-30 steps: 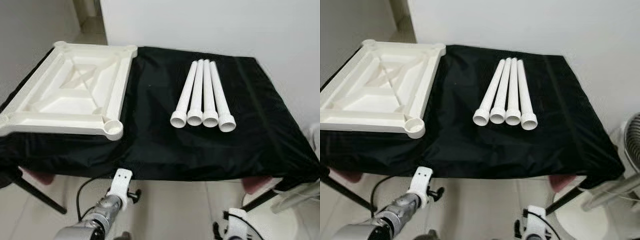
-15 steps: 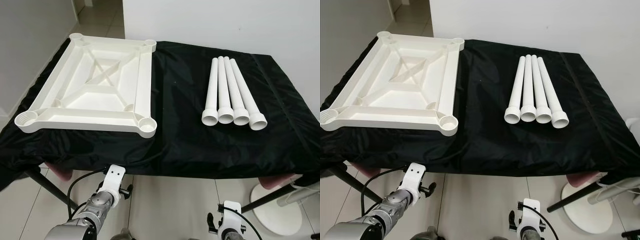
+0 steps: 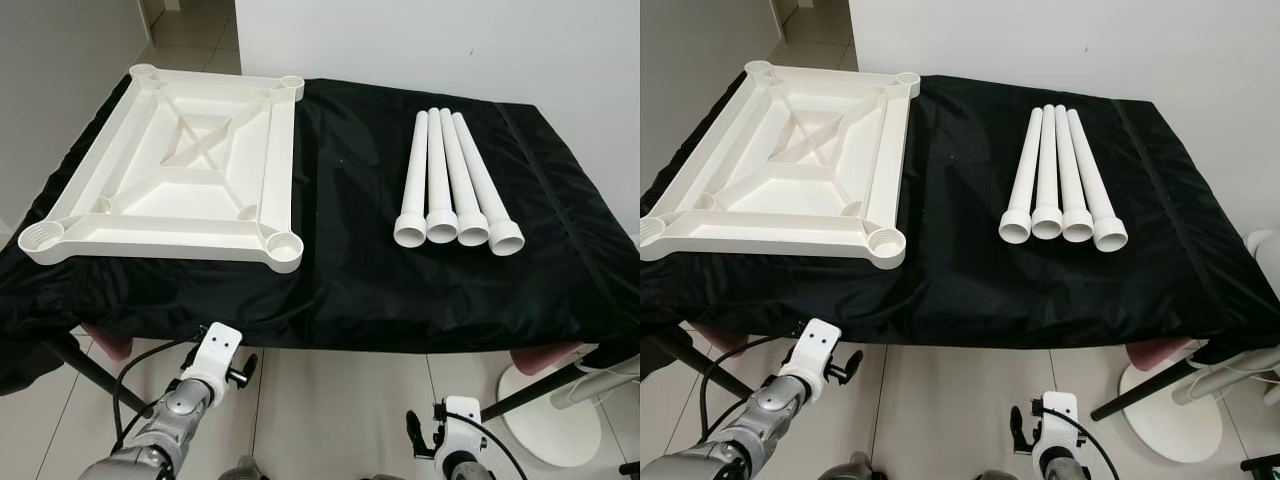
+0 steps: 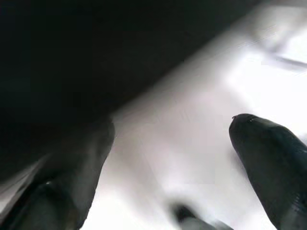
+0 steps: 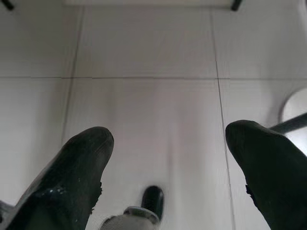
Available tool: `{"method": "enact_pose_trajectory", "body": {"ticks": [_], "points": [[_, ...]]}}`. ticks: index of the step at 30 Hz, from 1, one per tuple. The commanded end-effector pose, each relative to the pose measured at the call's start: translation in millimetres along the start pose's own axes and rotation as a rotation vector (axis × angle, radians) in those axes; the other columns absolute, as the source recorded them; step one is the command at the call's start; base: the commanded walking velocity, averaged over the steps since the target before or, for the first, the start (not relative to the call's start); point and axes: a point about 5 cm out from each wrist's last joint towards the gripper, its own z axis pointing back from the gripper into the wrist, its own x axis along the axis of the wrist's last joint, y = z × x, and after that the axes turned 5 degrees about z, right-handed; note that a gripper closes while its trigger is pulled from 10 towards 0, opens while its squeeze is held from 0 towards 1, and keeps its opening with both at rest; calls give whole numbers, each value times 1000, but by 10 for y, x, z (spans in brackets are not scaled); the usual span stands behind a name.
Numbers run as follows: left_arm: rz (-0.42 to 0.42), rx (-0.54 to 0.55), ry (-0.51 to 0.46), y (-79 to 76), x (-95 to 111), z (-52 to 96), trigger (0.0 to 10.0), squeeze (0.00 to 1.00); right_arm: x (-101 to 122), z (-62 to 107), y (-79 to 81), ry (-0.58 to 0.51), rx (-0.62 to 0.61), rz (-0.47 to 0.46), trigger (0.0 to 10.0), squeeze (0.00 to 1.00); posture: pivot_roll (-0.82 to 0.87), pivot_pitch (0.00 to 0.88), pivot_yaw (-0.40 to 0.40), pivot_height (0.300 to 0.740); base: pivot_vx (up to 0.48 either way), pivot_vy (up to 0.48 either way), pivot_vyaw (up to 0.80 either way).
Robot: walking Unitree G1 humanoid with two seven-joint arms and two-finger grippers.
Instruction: Building children table
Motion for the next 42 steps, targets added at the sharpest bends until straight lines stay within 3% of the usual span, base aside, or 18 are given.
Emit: {"method": "enact_pose_trajectory", "body": {"ticks": [1,4,5,15,17,18,20,21,22,23,27,28,33,42], "points": [[-51,-176,24,-129,-53,28,10000,0,-1,40,-7,-23,53,54,10000,0,25,40,-12,740,0,0,0],[-78,-207,31,-127,-68,69,10000,0,11,60,0,-43,94,69,10000,0,25,40,-12,740,0,0,0],[-122,-283,66,-120,-127,179,10000,0,35,120,40,-80,212,161,10000,0,23,45,-10,740,0,0,0],[-122,-283,66,-120,-127,179,10000,0,35,120,40,-80,212,161,10000,0,23,45,-10,740,0,0,0],[-138,-306,79,-116,-146,216,10000,0,38,143,60,-88,254,194,10000,0,23,46,-9,740,0,0,0],[-187,-369,-31,-13,76,377,10000,0,287,326,70,-195,490,245,10000,0,32,55,-12,740,0,0,0],[-187,-369,-31,-13,76,377,10000,0,287,326,70,-195,490,245,10000,0,32,55,-12,740,0,0,0],[-185,-401,-89,-9,210,433,10000,0,424,420,118,-244,594,248,10000,0,37,56,-16,740,0,0,0],[-185,-401,-89,-9,210,433,10000,0,424,420,118,-244,594,248,10000,0,37,56,-16,740,0,0,0],[-193,-434,-138,-24,338,472,10000,0,562,494,157,-287,671,246,10000,0,46,56,-22,740,0,0,0],[-195,-452,-160,-37,410,486,10000,0,644,519,168,-304,703,240,10000,0,47,55,-20,740,0,0,0],[-209,-488,-193,-27,485,505,10000,0,768,546,154,-342,732,244,10000,0,49,51,-23,740,0,0,0],[-223,-518,-221,-52,554,531,10000,0,790,596,155,-350,765,274,10000,0,52,50,-23,740,0,0,0],[-237,-565,-162,-106,505,648,10000,0,822,688,135,-318,803,275,10000,0,57,48,-29,740,0,0,0]]}}
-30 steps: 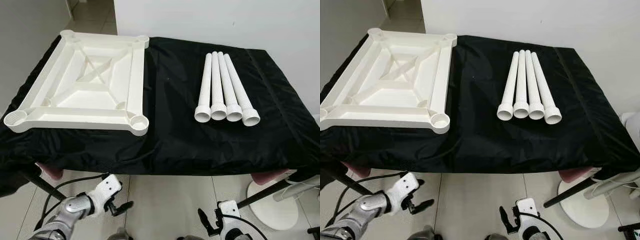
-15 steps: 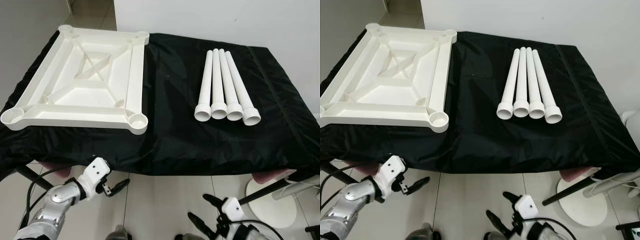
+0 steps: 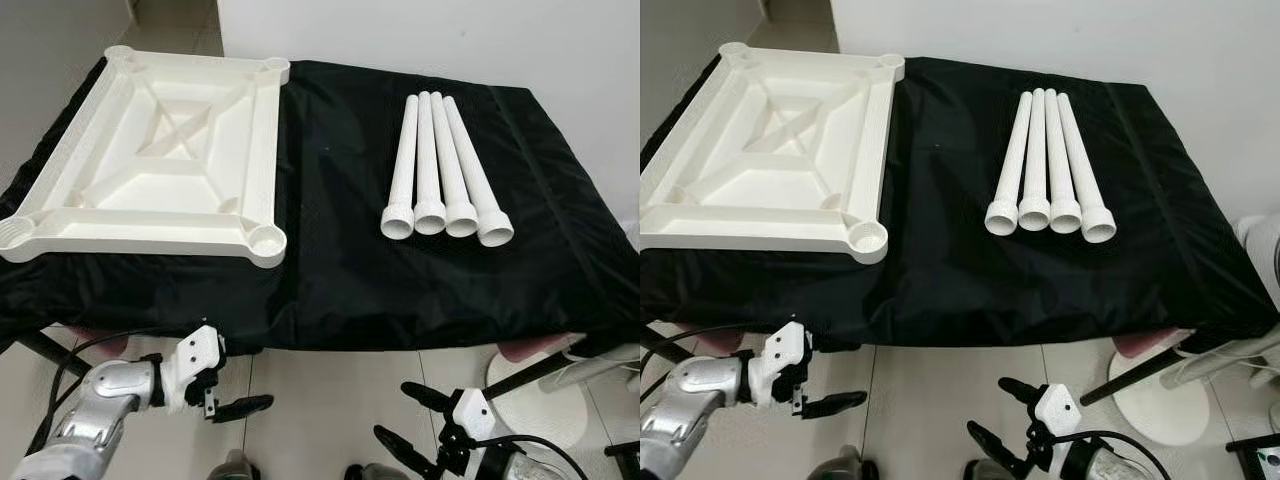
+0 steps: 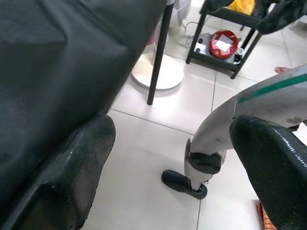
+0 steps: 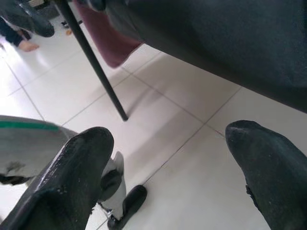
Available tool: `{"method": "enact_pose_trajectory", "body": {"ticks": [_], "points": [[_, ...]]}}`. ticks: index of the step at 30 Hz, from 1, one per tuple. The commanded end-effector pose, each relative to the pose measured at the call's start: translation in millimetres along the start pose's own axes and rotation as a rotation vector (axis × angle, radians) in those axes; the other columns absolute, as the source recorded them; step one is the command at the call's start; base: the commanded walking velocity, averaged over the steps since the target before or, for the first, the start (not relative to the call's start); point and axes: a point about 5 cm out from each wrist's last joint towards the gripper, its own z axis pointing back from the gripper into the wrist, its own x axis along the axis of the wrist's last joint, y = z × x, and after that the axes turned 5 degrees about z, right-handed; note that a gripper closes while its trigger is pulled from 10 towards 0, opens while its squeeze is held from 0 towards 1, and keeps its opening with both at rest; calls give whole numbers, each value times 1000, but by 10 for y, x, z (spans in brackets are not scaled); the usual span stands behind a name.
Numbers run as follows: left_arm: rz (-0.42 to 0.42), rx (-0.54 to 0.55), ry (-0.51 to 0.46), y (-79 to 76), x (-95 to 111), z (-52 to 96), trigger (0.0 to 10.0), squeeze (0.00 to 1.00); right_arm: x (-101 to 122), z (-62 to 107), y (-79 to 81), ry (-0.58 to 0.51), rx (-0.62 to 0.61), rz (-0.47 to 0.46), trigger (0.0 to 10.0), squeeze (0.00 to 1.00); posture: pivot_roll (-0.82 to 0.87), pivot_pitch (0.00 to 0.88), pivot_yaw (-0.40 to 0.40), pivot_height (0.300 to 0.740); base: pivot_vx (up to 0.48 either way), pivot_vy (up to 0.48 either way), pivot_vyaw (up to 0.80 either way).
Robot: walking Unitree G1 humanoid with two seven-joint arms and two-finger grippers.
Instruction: Building children table
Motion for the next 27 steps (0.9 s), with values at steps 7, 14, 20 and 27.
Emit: {"method": "enact_pose_trajectory", "body": {"ticks": [7,14,20,27], "points": [[111,-193,102,-242,-61,99,10000,0,107,75,23,20,72,-31,10000,0,65,44,-37,740,0,0,0],[165,-206,-115,-142,373,106,10000,0,533,116,-108,-172,74,-93,10000,0,70,49,-40,740,0,0,0],[151,-82,-262,24,699,84,10000,0,752,19,-372,-275,-133,-20,10000,0,70,43,-42,740,0,0,0],[161,108,-398,170,954,-32,10000,0,997,-162,-604,-366,-452,-55,10000,0,60,37,-30,740,0,0,0]]}}
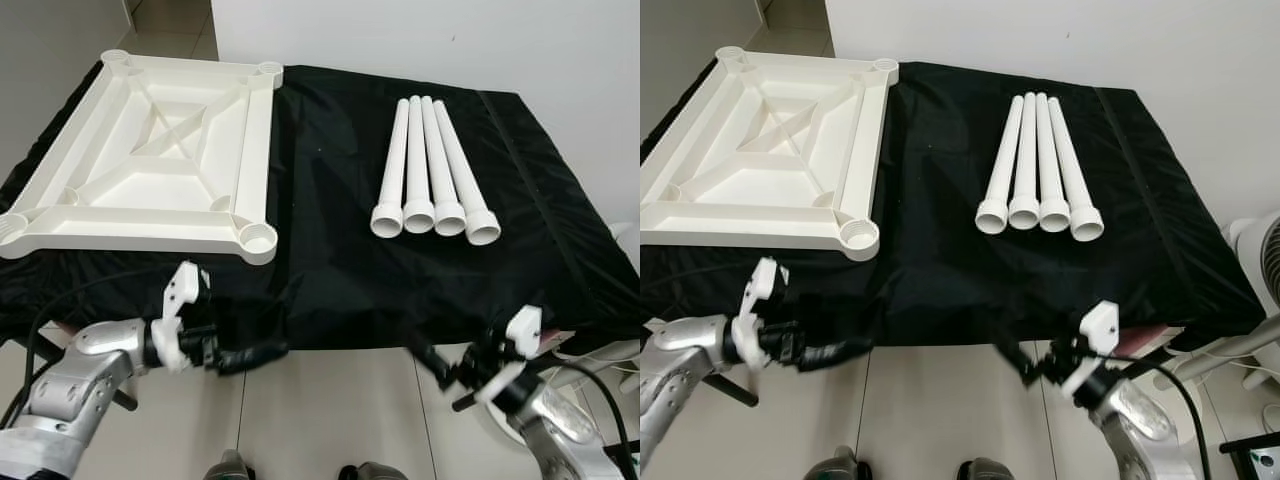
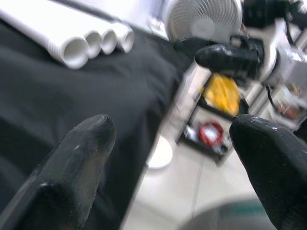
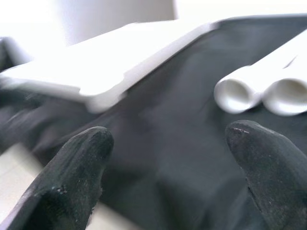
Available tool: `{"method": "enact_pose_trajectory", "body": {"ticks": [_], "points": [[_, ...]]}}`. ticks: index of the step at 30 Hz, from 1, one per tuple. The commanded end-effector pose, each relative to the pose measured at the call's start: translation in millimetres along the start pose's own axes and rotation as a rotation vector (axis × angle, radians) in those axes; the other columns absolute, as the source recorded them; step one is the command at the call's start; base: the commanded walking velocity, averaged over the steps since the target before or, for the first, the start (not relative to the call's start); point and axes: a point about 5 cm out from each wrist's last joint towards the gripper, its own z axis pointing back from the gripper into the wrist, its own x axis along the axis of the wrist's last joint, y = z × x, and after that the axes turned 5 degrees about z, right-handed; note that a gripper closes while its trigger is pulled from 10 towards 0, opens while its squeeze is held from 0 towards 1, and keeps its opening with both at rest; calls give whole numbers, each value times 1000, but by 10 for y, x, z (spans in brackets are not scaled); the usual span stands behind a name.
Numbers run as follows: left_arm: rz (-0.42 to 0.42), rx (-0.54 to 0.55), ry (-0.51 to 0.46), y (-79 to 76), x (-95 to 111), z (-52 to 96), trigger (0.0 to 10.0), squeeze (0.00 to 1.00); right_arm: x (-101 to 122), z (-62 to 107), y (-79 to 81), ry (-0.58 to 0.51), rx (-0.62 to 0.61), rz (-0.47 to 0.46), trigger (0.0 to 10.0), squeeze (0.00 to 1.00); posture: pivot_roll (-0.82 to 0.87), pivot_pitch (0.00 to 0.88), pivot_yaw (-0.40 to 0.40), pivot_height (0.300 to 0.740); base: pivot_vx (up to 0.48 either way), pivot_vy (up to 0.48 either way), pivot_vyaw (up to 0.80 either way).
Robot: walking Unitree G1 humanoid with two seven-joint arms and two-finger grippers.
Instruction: Building children table
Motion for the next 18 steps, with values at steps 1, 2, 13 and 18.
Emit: {"method": "enact_pose_trajectory", "body": {"ticks": [1,2,13,18], "points": [[-13,138,-87,111,99,-73,10000,0,46,-113,-64,-5,-180,-3,10000,0,58,33,-24,740,0,0,0],[-14,185,-118,156,116,-90,10000,0,59,-155,-79,-12,-229,-10,10000,0,58,33,-24,740,0,0,0],[-42,646,-261,758,265,-123,10000,0,79,-278,-378,-12,-676,121,10000,0,55,34,-18,740,0,0,0],[-88,861,-238,920,363,-224,10000,0,110,-304,-396,-24,-774,150,10000,0,55,29,-23,740,0,0,0]]}}
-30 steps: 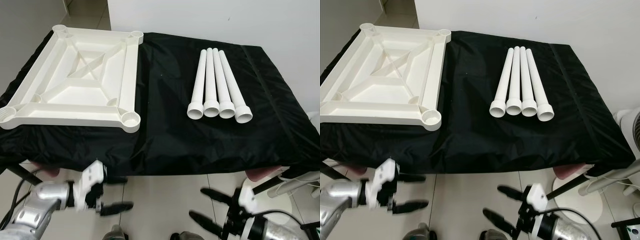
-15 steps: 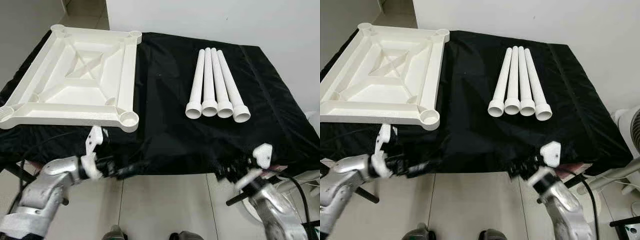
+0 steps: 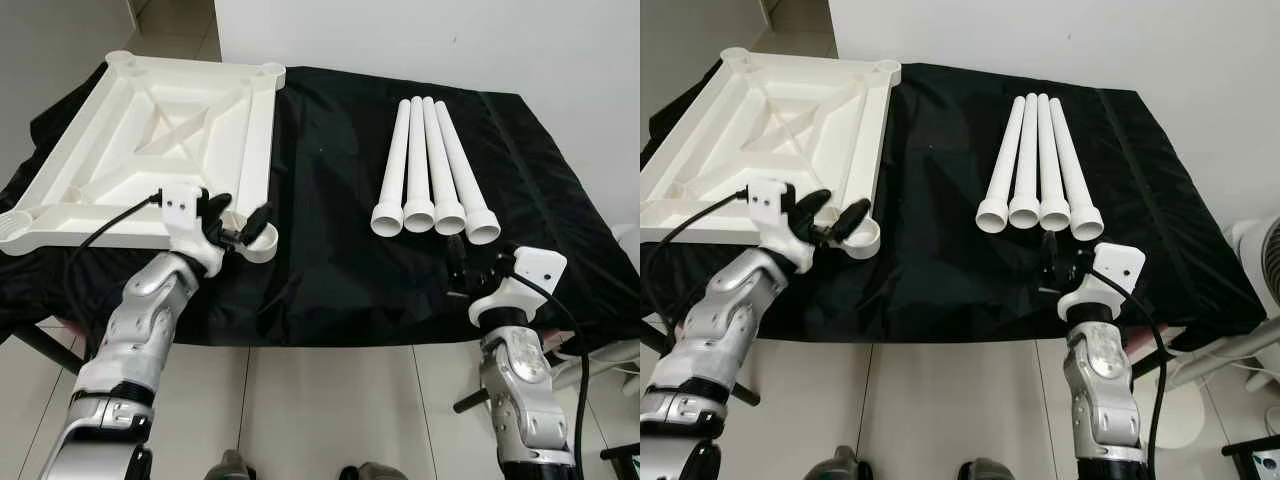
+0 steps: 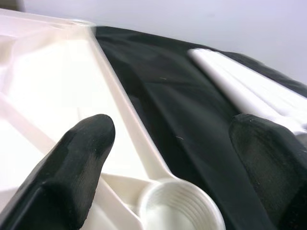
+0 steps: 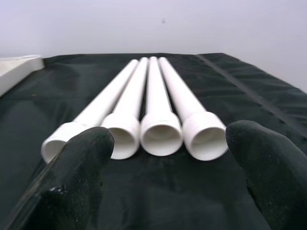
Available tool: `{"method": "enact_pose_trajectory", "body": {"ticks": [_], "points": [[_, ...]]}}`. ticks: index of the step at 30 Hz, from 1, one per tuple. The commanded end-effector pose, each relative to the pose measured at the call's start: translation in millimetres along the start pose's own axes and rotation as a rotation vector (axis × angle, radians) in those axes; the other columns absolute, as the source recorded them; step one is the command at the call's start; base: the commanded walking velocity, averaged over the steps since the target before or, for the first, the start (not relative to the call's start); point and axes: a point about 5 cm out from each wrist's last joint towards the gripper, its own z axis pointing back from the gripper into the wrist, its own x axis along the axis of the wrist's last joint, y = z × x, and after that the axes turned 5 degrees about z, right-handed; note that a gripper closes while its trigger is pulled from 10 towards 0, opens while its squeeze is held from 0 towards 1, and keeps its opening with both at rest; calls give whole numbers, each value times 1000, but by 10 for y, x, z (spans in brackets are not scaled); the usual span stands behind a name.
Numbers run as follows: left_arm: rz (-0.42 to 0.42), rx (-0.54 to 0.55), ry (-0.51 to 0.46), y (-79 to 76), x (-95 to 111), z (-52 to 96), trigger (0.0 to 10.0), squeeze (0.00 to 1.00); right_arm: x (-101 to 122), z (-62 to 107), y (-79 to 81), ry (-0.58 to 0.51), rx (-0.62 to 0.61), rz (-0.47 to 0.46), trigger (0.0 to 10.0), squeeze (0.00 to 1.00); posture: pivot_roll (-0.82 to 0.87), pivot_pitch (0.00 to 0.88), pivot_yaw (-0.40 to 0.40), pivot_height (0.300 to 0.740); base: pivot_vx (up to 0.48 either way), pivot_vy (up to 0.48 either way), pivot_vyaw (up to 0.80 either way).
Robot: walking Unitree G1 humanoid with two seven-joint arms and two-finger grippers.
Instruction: Building children table
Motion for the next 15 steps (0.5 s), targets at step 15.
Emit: {"method": "enact_pose_trajectory", "body": {"ticks": [15], "points": [[-129,203,-86,-26,123,-217,10000,0,202,-174,27,-104,-144,136,10000,0,36,0,-18,740,0,0,0]]}}
